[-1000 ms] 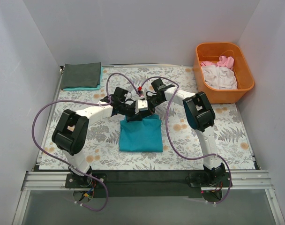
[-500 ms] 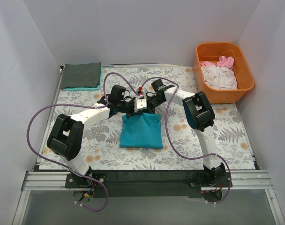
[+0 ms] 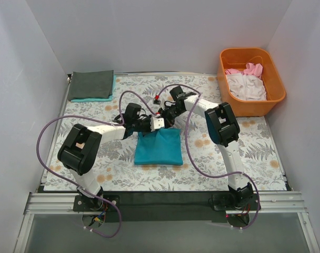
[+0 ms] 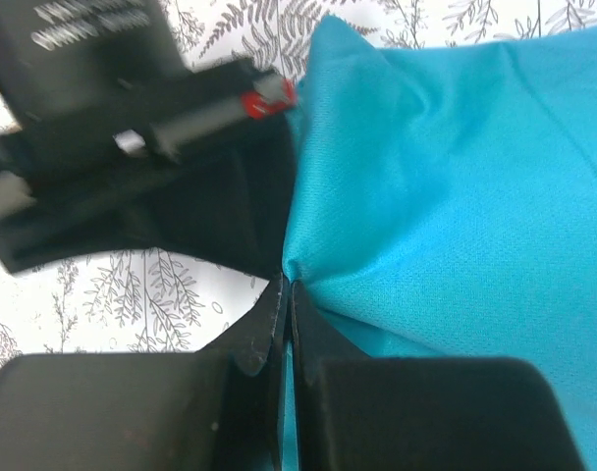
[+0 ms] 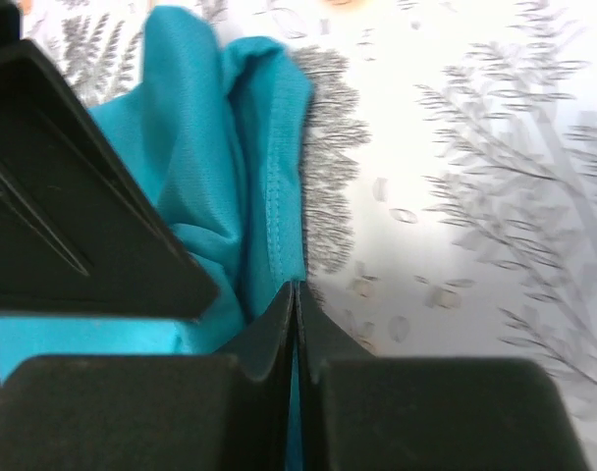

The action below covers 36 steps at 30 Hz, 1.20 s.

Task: Fold and stack the t-shirts
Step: Fold the tshirt

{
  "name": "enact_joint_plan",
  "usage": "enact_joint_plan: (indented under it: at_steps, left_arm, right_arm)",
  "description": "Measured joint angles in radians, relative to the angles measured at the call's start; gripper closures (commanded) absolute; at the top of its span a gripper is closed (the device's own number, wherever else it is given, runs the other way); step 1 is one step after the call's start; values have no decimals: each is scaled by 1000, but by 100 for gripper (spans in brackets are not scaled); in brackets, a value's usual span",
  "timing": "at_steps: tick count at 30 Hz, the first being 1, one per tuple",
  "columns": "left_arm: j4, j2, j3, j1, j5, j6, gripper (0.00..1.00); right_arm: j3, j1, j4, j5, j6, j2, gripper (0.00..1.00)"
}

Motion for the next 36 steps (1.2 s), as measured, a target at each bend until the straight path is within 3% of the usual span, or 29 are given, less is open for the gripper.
enact_joint_plan:
  at_steps: [4,14,23,30,33,36]
  left_arm:
    - [29,0,-21,0,-6,3,100]
    - [117,-137,-92,-1,-18,21,100]
    - [229,-53,-93,-1,-35,26,100]
    - [303,49,-93,-2,-43,25,100]
    - [317,62,-93,-3,-48,18,83]
    - [299,60,-80,-5,-55,-23,63]
  right_arm:
    - [35,-23,-12,21,0,16,99]
    - [33,-36,-18,-72,-4,45,99]
    - [38,-36,-37,-103,-4,55,98]
    - [80,-44,-82,-63,4,56,69]
    - [96,-71,-94,-3,2,37,66]
    - [99,-116,-106,71,-2,8,55]
